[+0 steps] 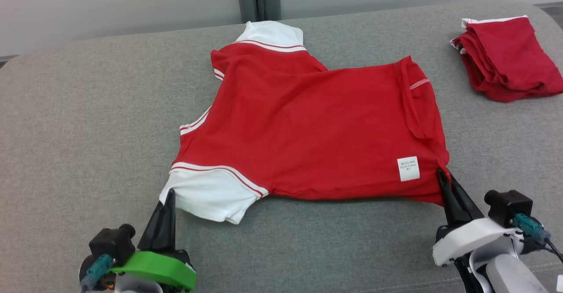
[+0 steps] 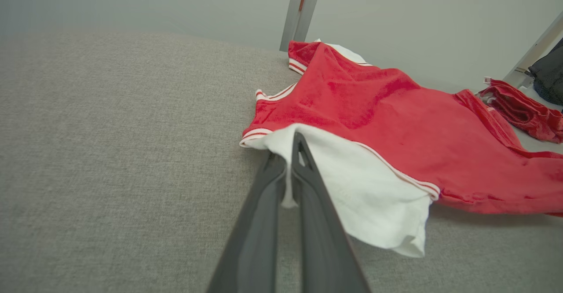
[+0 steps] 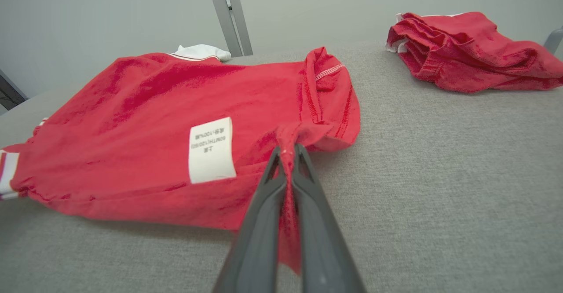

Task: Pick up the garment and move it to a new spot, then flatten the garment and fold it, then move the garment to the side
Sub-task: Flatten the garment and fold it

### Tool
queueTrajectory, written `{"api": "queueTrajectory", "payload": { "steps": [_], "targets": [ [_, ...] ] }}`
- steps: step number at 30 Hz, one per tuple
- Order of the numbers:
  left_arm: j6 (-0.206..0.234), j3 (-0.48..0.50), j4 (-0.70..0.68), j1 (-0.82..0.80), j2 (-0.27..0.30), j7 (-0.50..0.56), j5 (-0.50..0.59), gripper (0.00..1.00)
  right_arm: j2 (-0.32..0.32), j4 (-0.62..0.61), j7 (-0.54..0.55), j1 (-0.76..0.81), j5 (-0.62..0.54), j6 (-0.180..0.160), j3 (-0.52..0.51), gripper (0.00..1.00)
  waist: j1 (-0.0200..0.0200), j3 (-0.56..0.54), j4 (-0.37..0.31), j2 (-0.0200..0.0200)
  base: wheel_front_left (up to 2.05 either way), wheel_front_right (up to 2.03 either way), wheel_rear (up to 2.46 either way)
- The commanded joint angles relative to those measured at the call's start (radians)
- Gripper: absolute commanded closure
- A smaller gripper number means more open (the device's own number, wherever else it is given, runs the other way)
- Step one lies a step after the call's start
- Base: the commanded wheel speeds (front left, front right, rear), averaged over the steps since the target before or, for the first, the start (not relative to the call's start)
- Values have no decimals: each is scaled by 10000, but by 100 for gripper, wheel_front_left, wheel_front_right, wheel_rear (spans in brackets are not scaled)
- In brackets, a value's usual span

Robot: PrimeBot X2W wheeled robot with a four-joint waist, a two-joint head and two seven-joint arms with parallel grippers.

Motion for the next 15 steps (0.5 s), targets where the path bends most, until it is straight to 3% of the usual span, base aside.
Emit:
{"api": "queueTrajectory", "payload": {
  "steps": [1,8,11,15],
  "targets": [
    [-32,-23,-99,-301,112,-26,-140,100,-36,-75,-28,-286,30,0,35,100,0,17,9,0,0,0,0],
    [-32,-863,174,-2816,1164,-9,-553,100,-545,443,-1,-2528,476,0,689,100,0,440,-15,0,0,0,0],
    [-32,-1493,548,-4863,1742,432,-1132,100,-706,1071,494,-4415,1317,0,945,100,0,1002,-62,0,0,0,0],
    [-32,-1499,1344,-7865,2228,1305,-2331,100,-820,2075,1598,-7265,2473,0,970,100,0,2101,-174,0,0,0,0]
  ]
}}
